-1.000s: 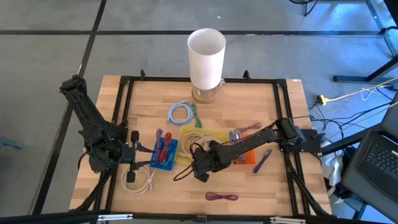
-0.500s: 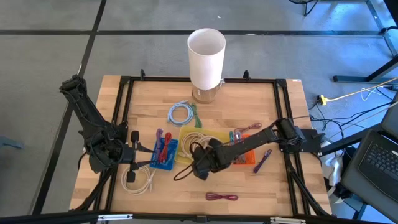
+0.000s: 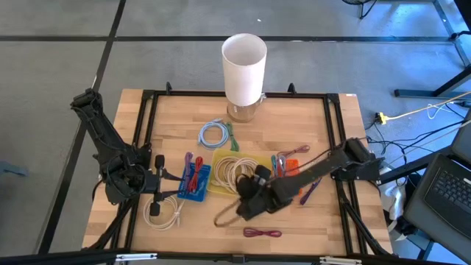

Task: Pick & Place USB Port
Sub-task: Put the pink and black charger cable into the orange bin

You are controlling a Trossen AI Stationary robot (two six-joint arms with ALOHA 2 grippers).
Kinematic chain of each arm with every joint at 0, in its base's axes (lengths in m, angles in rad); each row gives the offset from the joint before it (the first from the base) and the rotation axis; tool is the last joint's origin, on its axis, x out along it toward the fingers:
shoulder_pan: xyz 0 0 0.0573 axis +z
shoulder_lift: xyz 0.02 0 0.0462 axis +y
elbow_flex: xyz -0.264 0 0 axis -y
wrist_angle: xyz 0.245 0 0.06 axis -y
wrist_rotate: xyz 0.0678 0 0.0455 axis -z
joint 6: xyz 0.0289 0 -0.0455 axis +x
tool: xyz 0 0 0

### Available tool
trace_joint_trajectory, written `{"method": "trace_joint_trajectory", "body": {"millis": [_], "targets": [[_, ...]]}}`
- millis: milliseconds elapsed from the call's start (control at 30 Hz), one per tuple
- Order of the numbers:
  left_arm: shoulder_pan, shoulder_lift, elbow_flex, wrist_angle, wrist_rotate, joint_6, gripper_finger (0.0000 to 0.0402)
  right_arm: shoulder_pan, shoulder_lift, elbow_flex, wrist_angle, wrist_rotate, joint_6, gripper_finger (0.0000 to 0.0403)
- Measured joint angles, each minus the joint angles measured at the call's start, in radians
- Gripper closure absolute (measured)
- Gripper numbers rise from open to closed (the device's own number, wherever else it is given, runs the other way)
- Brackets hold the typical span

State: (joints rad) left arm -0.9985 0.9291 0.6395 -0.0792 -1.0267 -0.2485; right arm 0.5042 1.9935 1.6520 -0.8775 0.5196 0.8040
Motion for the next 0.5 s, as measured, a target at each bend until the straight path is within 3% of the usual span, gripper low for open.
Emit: {"method": "trace_joint_trajectory", "body": {"millis": [233,500], "targets": [[0.000,0.000,0.000,0.000,-0.003,0.000,0.0253,0.155,-0.078,0.000,0.039,-0.141,0.097,0.0244],[0.000,0.000,0.000,0.000,-0.030,0.000,0.0253,0.317,-0.045,0.000,0.134,-0.176,0.188,0.0249]]}}
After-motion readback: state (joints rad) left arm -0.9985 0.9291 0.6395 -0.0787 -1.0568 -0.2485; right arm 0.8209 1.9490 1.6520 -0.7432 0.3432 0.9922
